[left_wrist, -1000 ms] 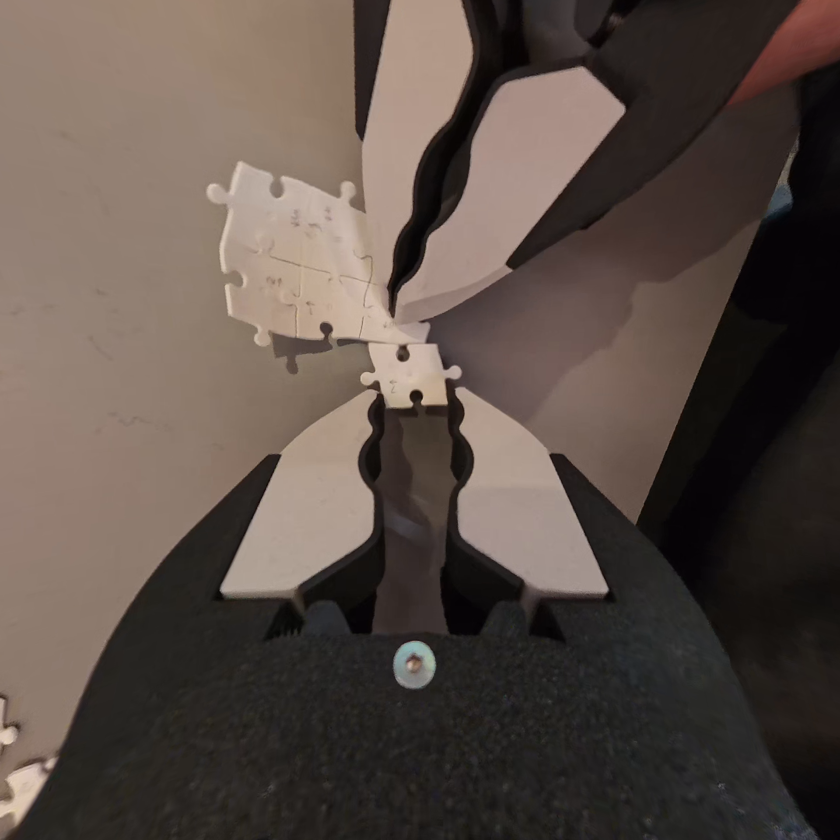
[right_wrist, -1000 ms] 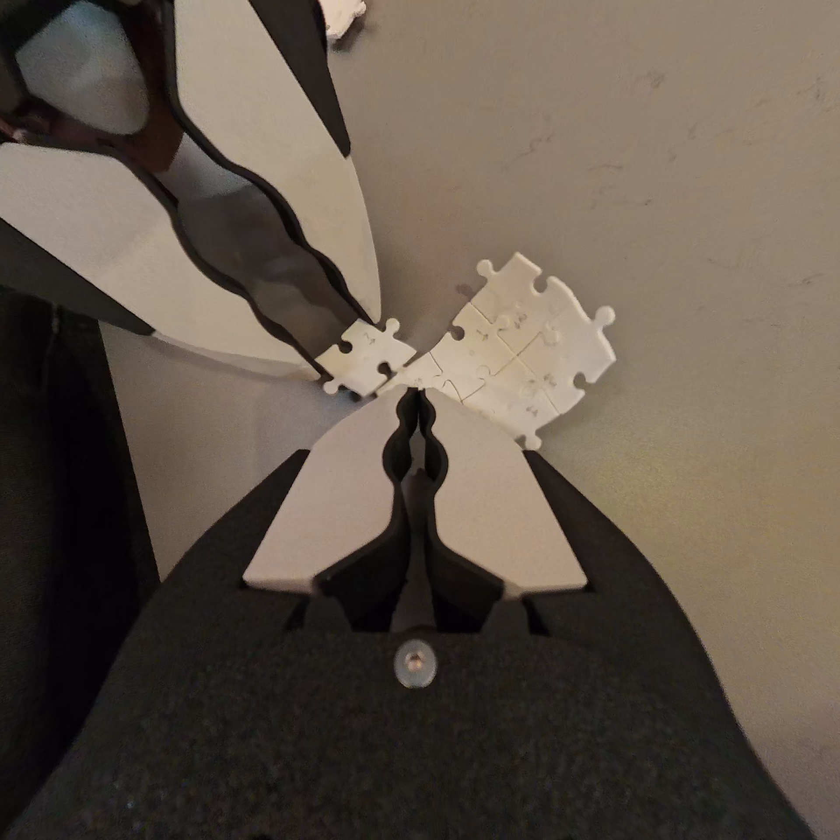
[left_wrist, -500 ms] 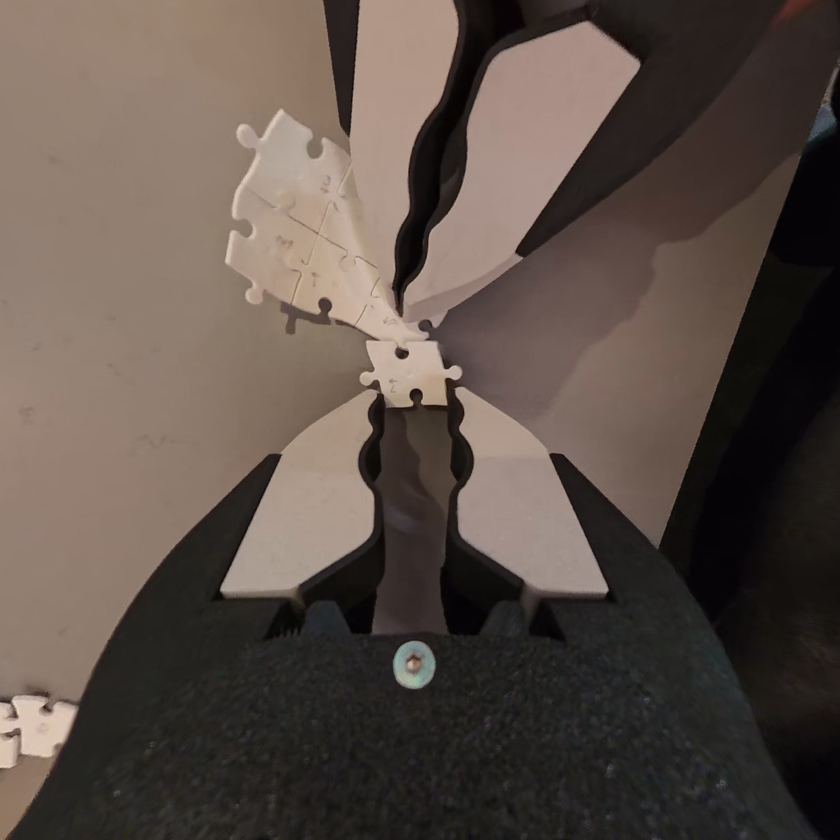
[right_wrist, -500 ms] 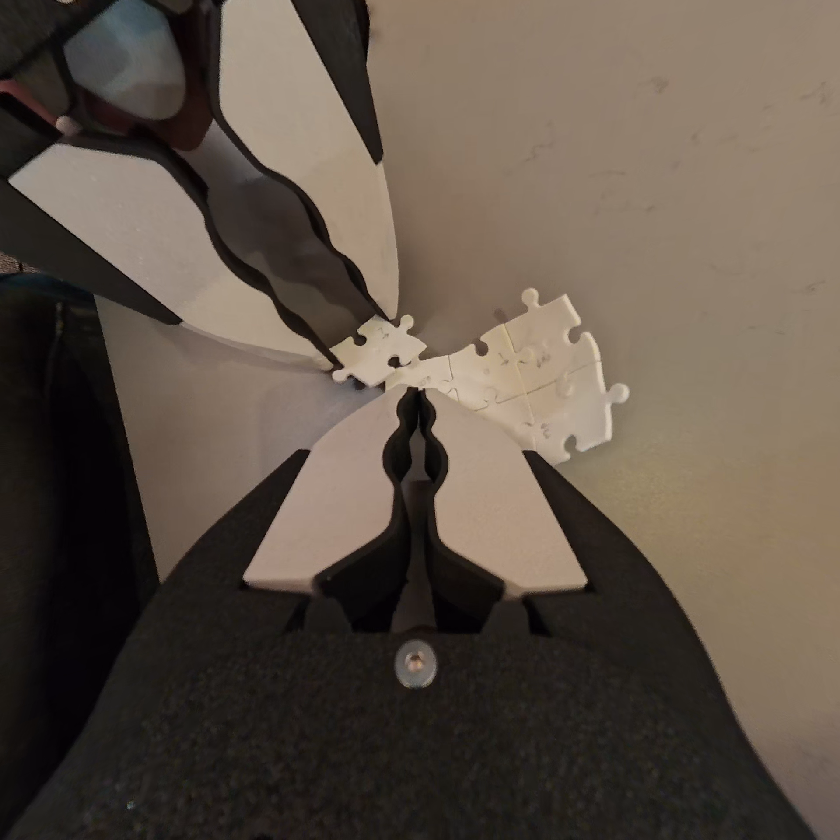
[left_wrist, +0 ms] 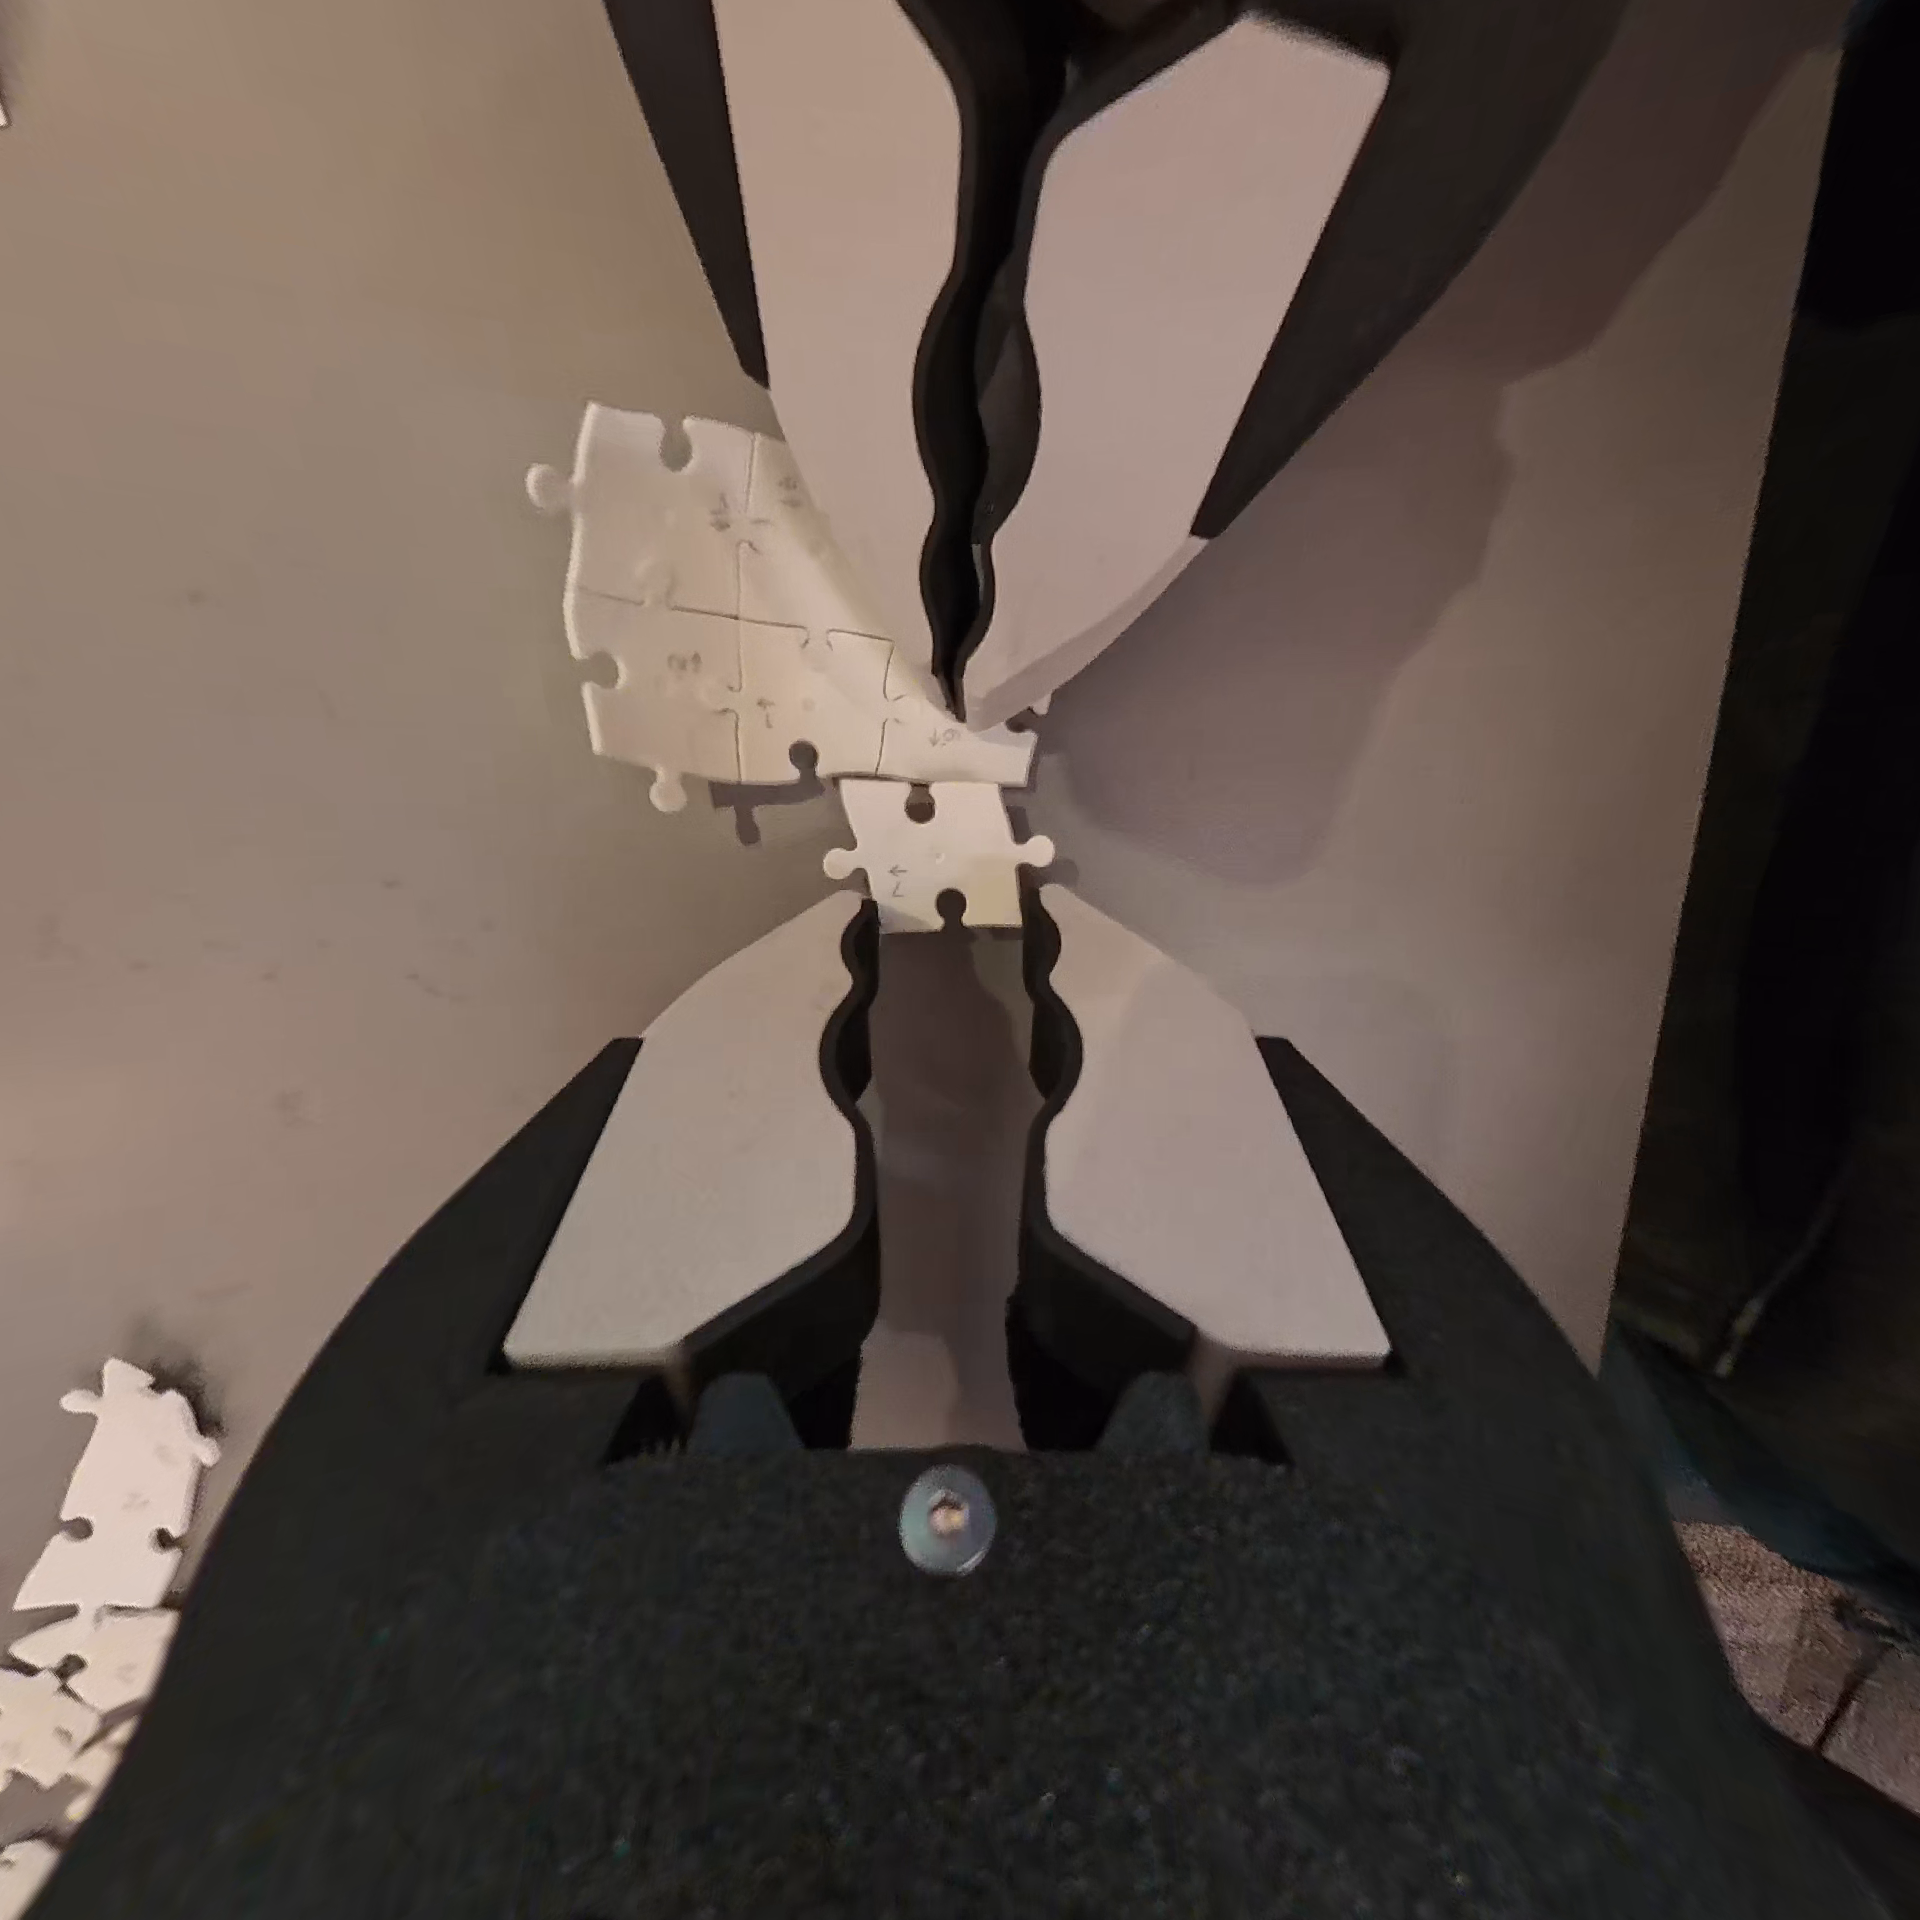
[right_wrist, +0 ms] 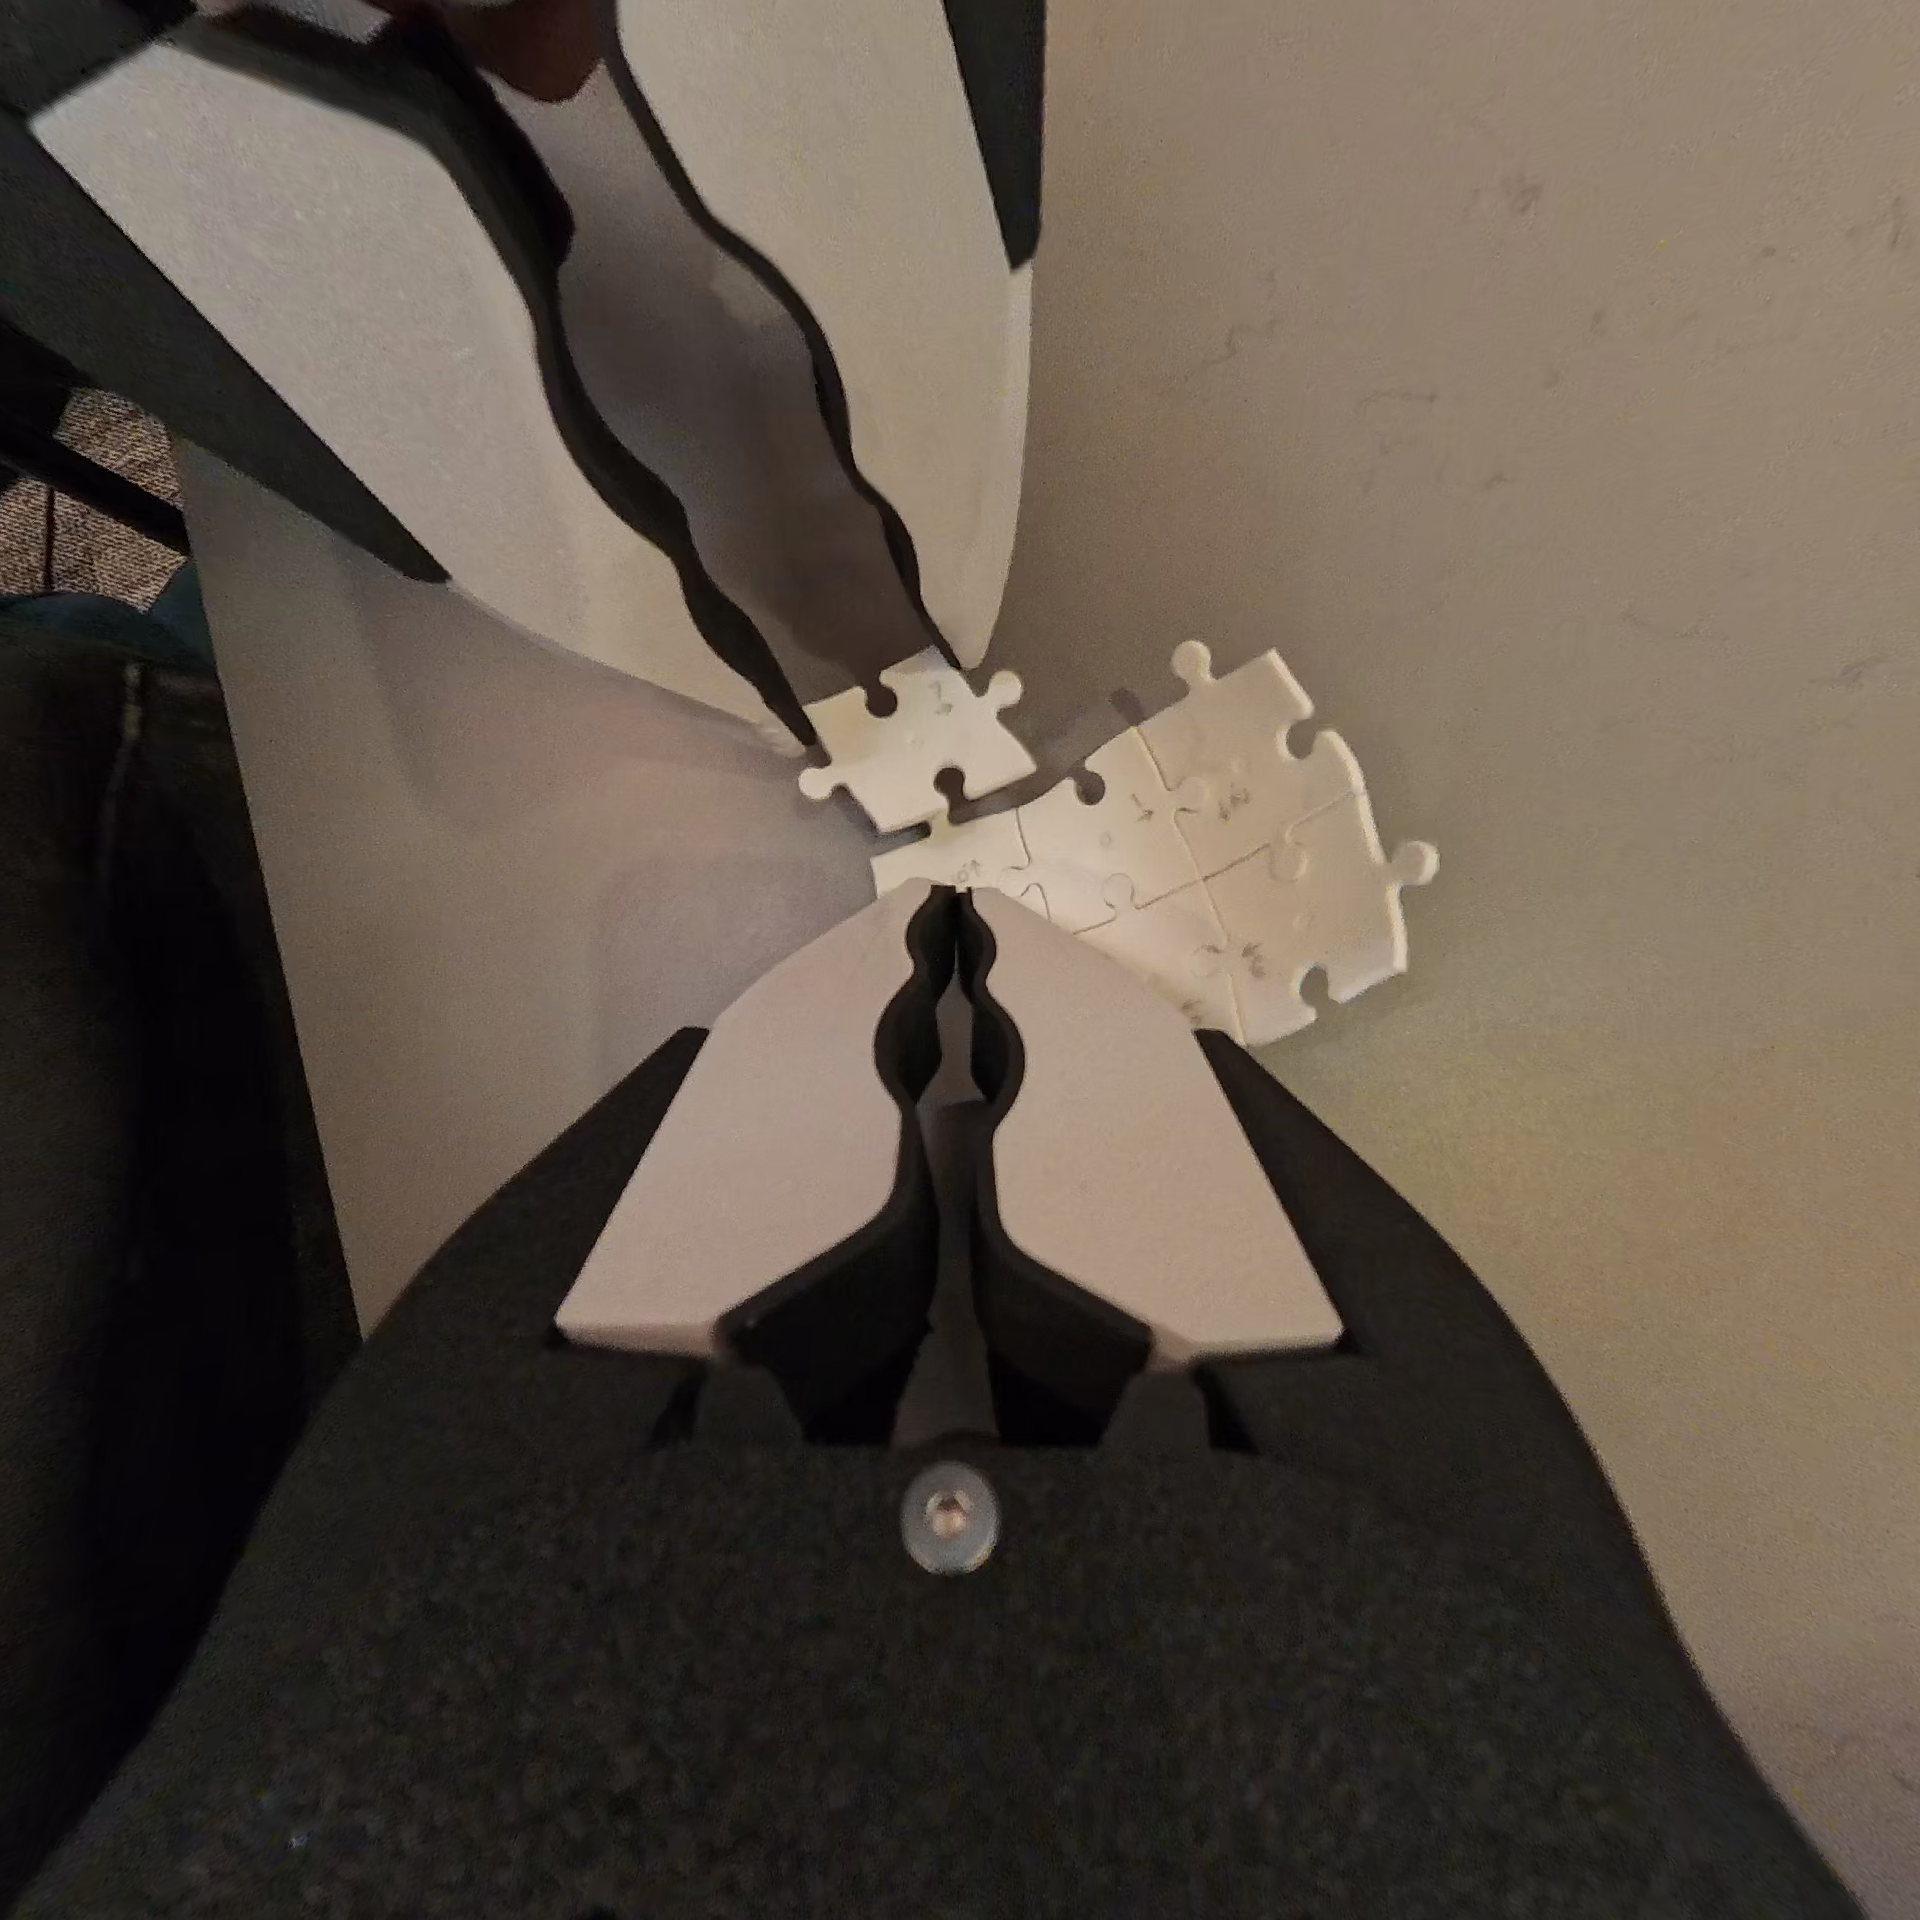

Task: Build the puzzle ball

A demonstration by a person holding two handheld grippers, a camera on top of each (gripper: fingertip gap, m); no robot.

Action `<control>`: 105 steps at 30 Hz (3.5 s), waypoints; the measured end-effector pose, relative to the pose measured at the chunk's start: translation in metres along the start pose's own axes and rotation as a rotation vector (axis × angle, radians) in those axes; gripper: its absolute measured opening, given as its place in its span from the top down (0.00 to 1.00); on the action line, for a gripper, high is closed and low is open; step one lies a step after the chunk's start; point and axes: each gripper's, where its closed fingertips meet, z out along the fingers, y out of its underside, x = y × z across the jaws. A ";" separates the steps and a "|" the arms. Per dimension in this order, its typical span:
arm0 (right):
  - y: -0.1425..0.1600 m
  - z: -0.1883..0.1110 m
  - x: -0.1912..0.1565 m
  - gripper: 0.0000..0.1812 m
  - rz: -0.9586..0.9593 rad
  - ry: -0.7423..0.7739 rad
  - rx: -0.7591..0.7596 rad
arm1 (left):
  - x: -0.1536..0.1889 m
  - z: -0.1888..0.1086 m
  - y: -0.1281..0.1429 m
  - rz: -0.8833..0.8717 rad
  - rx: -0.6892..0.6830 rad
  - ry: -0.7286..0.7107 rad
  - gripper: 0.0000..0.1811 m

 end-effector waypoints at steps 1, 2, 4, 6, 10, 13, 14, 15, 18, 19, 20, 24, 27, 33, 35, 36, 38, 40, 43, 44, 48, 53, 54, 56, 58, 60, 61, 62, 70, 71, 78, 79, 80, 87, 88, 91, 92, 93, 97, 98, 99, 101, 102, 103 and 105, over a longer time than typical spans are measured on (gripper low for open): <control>0.000 0.000 0.000 1.00 0.000 -0.001 0.001 | -0.001 0.001 0.001 0.007 -0.007 0.003 0.86; 0.000 0.000 0.000 1.00 -0.001 -0.003 0.003 | -0.001 0.003 0.001 0.009 -0.010 0.007 0.86; 0.000 0.000 0.000 1.00 -0.004 -0.007 0.007 | -0.002 0.005 0.002 0.006 -0.012 0.012 0.86; -0.001 0.000 0.000 1.00 -0.002 -0.014 0.012 | -0.002 0.007 0.002 0.011 -0.005 0.016 0.86; -0.001 0.001 0.000 1.00 -0.005 -0.031 0.024 | -0.003 0.008 0.003 0.035 0.000 0.008 0.86; -0.001 0.000 0.000 1.00 -0.005 -0.045 0.028 | -0.005 0.009 0.006 0.054 -0.005 0.009 0.86; -0.002 0.000 0.000 1.00 -0.005 -0.046 0.031 | -0.005 0.008 0.006 0.060 -0.001 0.013 0.86; -0.004 -0.001 -0.001 1.00 -0.003 -0.051 0.042 | -0.004 0.008 0.006 0.067 0.004 0.018 0.86; -0.017 -0.006 -0.003 1.00 0.024 -0.076 0.089 | -0.004 0.009 0.005 0.089 0.009 0.009 0.86; -0.020 -0.006 -0.003 1.00 0.032 -0.086 0.096 | -0.005 0.010 0.005 0.092 0.008 0.007 0.86; -0.021 -0.005 -0.003 1.00 0.041 -0.089 0.097 | -0.005 0.010 0.005 0.092 0.007 0.006 0.86; -0.022 -0.002 -0.001 1.00 0.064 -0.085 0.091 | -0.005 0.010 0.002 0.090 0.018 0.012 0.86; -0.021 0.002 0.001 1.00 0.077 -0.077 0.073 | -0.004 0.010 0.001 0.096 0.020 0.010 0.86; -0.016 0.005 0.002 1.00 0.081 -0.069 0.045 | -0.005 0.010 -0.001 0.093 0.037 0.000 0.86; -0.015 0.005 0.004 1.00 0.091 -0.062 0.039 | -0.007 0.009 -0.003 0.090 0.052 -0.011 0.86; -0.015 0.005 0.004 1.00 0.091 -0.058 0.037 | -0.007 0.009 -0.004 0.086 0.061 -0.014 0.86; -0.014 0.005 0.005 1.00 0.090 -0.048 0.036 | -0.008 0.007 -0.004 0.070 0.077 -0.023 0.86; -0.014 0.006 0.005 1.00 0.077 -0.031 0.031 | -0.009 0.005 -0.004 0.054 0.101 -0.040 0.86; -0.013 0.006 0.004 1.00 0.075 -0.023 0.034 | -0.009 0.005 -0.003 0.035 0.115 -0.049 0.86; -0.013 0.006 0.004 1.00 0.087 -0.032 0.039 | -0.009 0.006 -0.003 0.031 0.120 -0.055 0.86; -0.011 0.005 0.005 1.00 0.117 -0.057 0.035 | -0.010 0.011 -0.003 0.030 0.107 -0.061 0.84; -0.010 0.005 0.005 1.00 0.098 -0.035 0.014 | -0.010 0.011 -0.003 0.029 0.113 -0.058 0.85; -0.008 0.004 0.005 1.00 0.096 -0.042 0.006 | -0.010 0.012 -0.003 0.033 0.113 -0.063 0.85; -0.011 -0.002 0.002 1.00 0.103 -0.073 0.028 | -0.010 0.012 -0.004 0.033 0.115 -0.064 0.85; -0.016 -0.008 0.004 1.00 0.120 -0.077 0.057 | -0.011 0.012 -0.004 0.026 0.118 -0.063 0.85; -0.017 -0.008 0.009 1.00 0.117 -0.050 0.055 | -0.011 0.011 -0.004 0.018 0.125 -0.060 0.85; -0.018 -0.005 0.009 1.00 0.114 -0.046 0.049 | -0.011 0.012 -0.004 0.013 0.128 -0.059 0.85; -0.018 -0.002 0.008 1.00 0.111 -0.047 0.044 | -0.012 0.012 -0.004 0.008 0.130 -0.059 0.85; -0.013 0.009 0.009 1.00 0.040 0.061 -0.052 | -0.015 0.014 -0.002 -0.022 0.137 -0.062 0.85; -0.013 0.009 0.010 1.00 0.039 0.070 -0.059 | -0.016 0.013 -0.001 -0.028 0.136 -0.068 0.84; -0.021 -0.008 0.014 1.00 0.064 0.051 0.026 | -0.017 -0.007 0.009 -0.130 0.145 -0.136 0.81; -0.022 -0.015 0.016 1.00 0.070 0.063 0.033 | -0.017 -0.014 0.011 -0.159 0.157 -0.162 0.80; -0.021 -0.021 0.019 1.00 0.072 0.081 0.029 | -0.016 -0.020 0.013 -0.194 0.179 -0.187 0.80; -0.019 -0.018 0.020 1.00 0.086 0.119 0.013 | 0.009 -0.048 0.035 -0.419 0.293 -0.273 0.79; -0.020 -0.015 0.022 1.00 0.084 0.137 0.001 | 0.015 -0.048 0.037 -0.439 0.309 -0.255 0.79; -0.024 -0.005 0.020 1.00 0.086 0.125 -0.010 | 0.022 -0.047 0.044 -0.480 0.328 -0.253 0.79; -0.023 -0.002 0.020 1.00 0.081 0.130 -0.032 | 0.024 -0.046 0.046 -0.482 0.320 -0.246 0.78; -0.020 0.001 0.022 1.00 0.075 0.139 -0.055 | 0.023 -0.046 0.048 -0.484 0.315 -0.249 0.77; -0.016 0.009 0.023 1.00 0.077 0.150 -0.101 | 0.021 -0.048 0.050 -0.500 0.331 -0.241 0.75; -0.016 0.009 0.023 1.00 0.072 0.159 -0.105 | 0.021 -0.050 0.050 -0.501 0.341 -0.243 0.75; -0.017 0.010 0.024 1.00 0.067 0.168 -0.109 | 0.020 -0.052 0.050 -0.502 0.351 -0.253 0.75; -0.017 0.011 0.024 1.00 0.064 0.176 -0.127 | 0.016 -0.059 0.049 -0.507 0.381 -0.276 0.74; -0.017 0.011 0.024 1.00 0.057 0.177 -0.140 | 0.015 -0.062 0.048 -0.512 0.400 -0.278 0.73; -0.017 0.010 0.024 1.00 0.038 0.178 -0.157 | 0.014 -0.064 0.047 -0.521 0.415 -0.279 0.72; -0.016 0.010 0.024 1.00 0.017 0.168 -0.186 | 0.013 -0.068 0.047 -0.541 0.437 -0.276 0.71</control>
